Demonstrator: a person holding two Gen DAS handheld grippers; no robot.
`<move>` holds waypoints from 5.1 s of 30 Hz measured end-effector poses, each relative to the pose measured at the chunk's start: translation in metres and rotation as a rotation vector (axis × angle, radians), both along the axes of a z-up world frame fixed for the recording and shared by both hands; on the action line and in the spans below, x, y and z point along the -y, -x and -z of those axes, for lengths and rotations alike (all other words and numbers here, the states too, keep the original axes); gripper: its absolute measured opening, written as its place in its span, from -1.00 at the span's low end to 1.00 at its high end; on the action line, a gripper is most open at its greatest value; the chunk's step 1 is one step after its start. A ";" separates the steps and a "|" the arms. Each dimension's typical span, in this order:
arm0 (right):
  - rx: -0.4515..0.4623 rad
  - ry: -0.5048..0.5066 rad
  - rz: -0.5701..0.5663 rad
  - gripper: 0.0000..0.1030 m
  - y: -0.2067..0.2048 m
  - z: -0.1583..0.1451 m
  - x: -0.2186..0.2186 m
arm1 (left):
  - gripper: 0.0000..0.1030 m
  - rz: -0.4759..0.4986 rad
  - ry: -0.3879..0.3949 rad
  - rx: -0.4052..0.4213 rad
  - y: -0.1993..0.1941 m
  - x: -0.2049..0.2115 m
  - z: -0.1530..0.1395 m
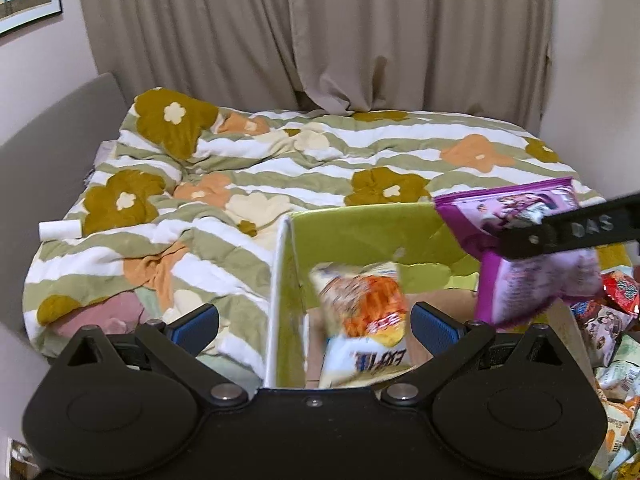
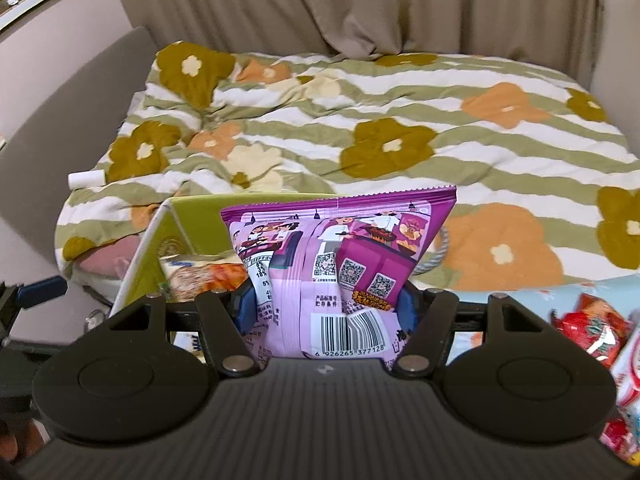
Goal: Organize snacks
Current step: 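Carry both bags into the box and open both tools to drop them, then grasp a yellow Pillows bag with left tool while right tool grasps white bag, then carry both bags over the box and open both tools to release them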
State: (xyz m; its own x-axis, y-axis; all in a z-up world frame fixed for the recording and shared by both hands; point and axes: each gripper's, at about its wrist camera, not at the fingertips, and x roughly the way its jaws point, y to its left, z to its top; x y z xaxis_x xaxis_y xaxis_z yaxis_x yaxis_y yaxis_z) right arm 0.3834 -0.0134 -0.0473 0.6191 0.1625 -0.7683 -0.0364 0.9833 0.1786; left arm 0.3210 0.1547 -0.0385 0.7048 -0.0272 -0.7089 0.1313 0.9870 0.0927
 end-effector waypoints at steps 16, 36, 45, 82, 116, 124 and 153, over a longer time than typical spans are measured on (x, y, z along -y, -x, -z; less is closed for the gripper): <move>0.006 -0.047 -0.001 1.00 -0.016 0.028 -0.006 | 1.00 -0.034 -0.016 -0.013 0.005 -0.009 0.011; 0.146 0.009 0.061 1.00 0.075 -0.063 0.014 | 1.00 0.030 0.011 0.120 0.048 0.000 -0.054; 0.178 0.022 0.149 1.00 0.140 -0.074 0.054 | 1.00 0.104 0.031 0.157 0.087 0.031 -0.073; -0.050 0.045 0.149 1.00 0.308 0.073 0.311 | 1.00 0.181 0.148 -0.232 0.218 0.266 0.115; -0.174 0.103 0.102 1.00 0.276 0.136 0.304 | 0.28 0.239 0.281 -0.332 0.213 0.246 0.144; -0.186 0.103 0.105 0.58 0.285 0.137 0.301 | 0.10 0.228 0.318 -0.311 0.218 0.240 0.142; 0.090 -0.006 0.049 0.52 0.283 -0.005 0.222 | 0.01 0.189 0.376 0.009 0.217 0.162 -0.005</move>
